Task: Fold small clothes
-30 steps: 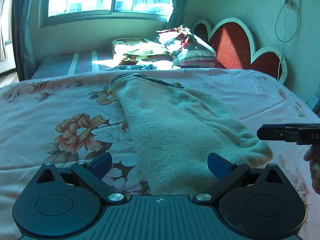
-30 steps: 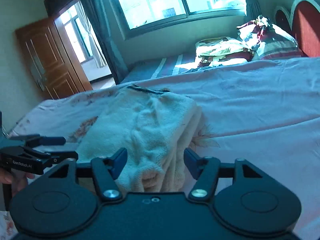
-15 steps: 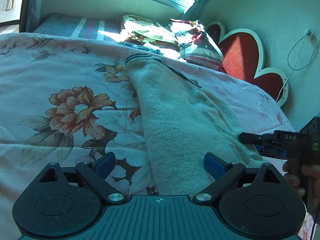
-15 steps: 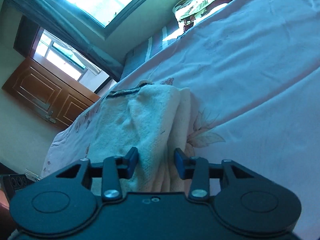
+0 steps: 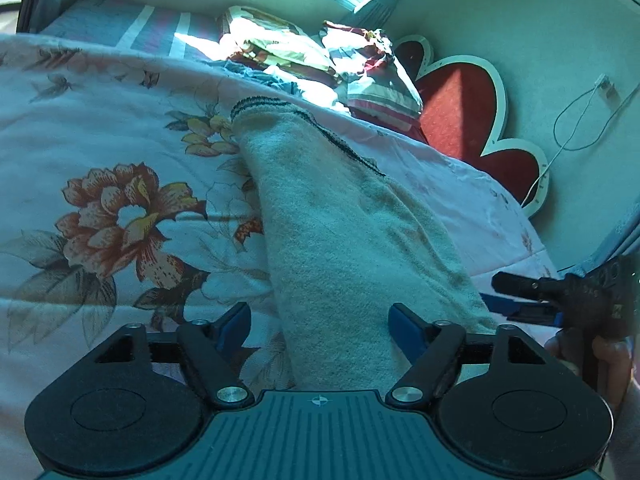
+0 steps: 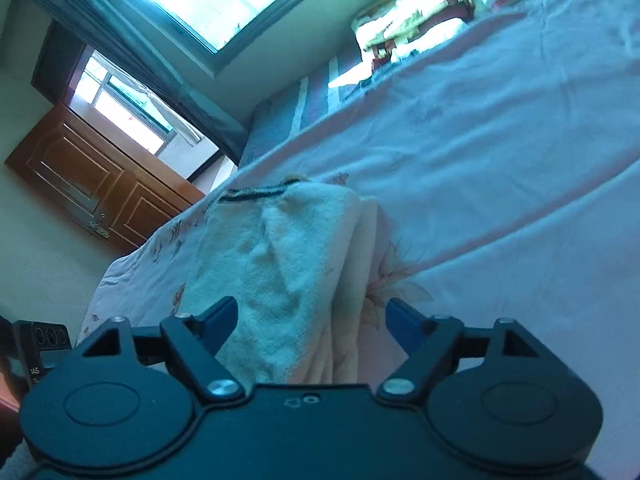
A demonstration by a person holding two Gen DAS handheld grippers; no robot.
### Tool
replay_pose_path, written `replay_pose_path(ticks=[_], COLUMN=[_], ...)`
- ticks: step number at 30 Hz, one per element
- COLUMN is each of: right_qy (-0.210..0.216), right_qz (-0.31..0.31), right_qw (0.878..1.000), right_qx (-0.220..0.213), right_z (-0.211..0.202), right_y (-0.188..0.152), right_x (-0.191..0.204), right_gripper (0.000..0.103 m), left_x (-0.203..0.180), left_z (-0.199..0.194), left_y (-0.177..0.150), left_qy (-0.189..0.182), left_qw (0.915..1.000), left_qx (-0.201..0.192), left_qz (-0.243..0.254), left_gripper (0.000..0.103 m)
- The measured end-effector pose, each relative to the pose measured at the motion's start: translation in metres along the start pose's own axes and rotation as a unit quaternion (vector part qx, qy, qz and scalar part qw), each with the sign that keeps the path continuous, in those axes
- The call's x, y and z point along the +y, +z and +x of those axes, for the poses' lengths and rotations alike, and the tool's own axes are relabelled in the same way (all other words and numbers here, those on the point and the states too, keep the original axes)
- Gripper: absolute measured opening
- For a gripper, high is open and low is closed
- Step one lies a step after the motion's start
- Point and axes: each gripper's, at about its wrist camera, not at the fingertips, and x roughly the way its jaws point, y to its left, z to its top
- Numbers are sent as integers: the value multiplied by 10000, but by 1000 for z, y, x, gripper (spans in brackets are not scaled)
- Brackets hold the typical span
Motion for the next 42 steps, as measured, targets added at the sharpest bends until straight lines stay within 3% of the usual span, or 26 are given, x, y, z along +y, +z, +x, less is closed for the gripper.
replay_pose_path(ticks=[4,6,16,19,21,24,28,30,32,42], right_qy=[315,353,497,265,328,388,173,91,173,121], right_qz=[477,558,-82,-473,-387,-219,-571,-658,-624,-912], right_qw=[9974,9961,9949,9946,9945,9954,9947,9947,9951,9949], right_qx=[444,577,876,881,913,848,837,789,745,425], right_z=[15,24,50,51,48,49,55,54,52,36], right_y=[1,-1,8,6,6,3,2,1,-1,-3], right_x=[-21,-25,5,17,13,7,24,27,26,41], right_gripper=[73,75,75,60,50,53,59,46,39,35], left_x=[6,6,-2,-10,-15,-24,-33,-36,-40,-55], left_z=[15,21,40,43,46,49,50,49,46,32], left_y=[-2,-2,10,12,13,13,14,13,13,17], left_qy=[-249,-275,-378,-253,-190,4,164,197,226,319], left_qw=[9986,9981,9980,9984,9983,9979,9969,9964,9959,9920], left_qx=[348,407,500,499,519,512,476,450,399,256], left_qz=[-322,-364,-42,115,189,407,606,689,782,1193], left_gripper=[75,81,81,75,72,71,65,63,58,50])
